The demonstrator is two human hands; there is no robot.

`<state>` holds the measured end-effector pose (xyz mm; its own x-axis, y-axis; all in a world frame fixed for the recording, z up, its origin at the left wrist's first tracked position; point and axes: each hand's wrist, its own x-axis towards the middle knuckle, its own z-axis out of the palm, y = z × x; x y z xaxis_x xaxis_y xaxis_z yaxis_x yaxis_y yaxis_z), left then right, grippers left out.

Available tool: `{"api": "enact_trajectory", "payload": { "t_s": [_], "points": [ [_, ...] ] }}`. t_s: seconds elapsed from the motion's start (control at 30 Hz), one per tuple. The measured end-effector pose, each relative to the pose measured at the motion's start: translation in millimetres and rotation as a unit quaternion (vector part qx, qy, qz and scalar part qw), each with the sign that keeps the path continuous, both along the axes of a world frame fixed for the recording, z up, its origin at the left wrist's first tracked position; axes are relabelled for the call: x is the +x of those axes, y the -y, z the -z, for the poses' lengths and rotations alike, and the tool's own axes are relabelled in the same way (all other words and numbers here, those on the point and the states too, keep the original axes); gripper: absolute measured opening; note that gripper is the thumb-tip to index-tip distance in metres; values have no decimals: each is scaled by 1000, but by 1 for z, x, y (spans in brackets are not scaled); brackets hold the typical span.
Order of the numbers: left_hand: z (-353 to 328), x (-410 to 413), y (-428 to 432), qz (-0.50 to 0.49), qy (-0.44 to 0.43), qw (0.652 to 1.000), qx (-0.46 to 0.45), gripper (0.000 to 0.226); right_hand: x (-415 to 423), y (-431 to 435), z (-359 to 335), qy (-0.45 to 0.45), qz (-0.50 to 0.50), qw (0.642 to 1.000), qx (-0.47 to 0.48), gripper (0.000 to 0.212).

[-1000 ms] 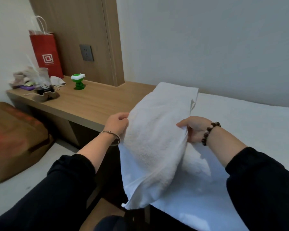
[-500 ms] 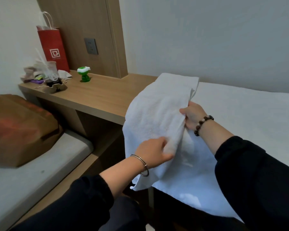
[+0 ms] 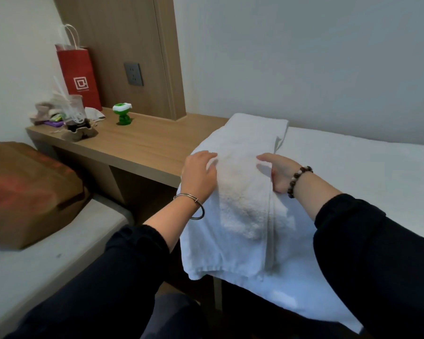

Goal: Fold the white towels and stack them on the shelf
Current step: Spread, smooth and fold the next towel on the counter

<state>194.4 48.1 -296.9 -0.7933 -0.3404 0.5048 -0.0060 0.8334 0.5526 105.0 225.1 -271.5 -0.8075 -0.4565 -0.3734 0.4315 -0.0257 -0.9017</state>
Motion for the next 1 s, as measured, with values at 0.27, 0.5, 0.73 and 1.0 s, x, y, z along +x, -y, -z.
{"api": "enact_trajectory", "payload": {
  "t_s": [0.27,0.5,0.73,1.0],
  "points": [
    [-15,-25,9,16,83,992,94,40,0,-13,-27,-165,191,958,-135,21],
    [-23,-50,1,-8,284,952,118,41,-24,-79,-2,-190,-2,912,365,29],
    [-23,-53,8,-35,305,933,189,34,-27,-83,10,-77,73,971,216,30],
    [-12,-71,29,-24,283,945,160,23,-41,-47,6,-455,-63,730,506,60]
  ]
}}
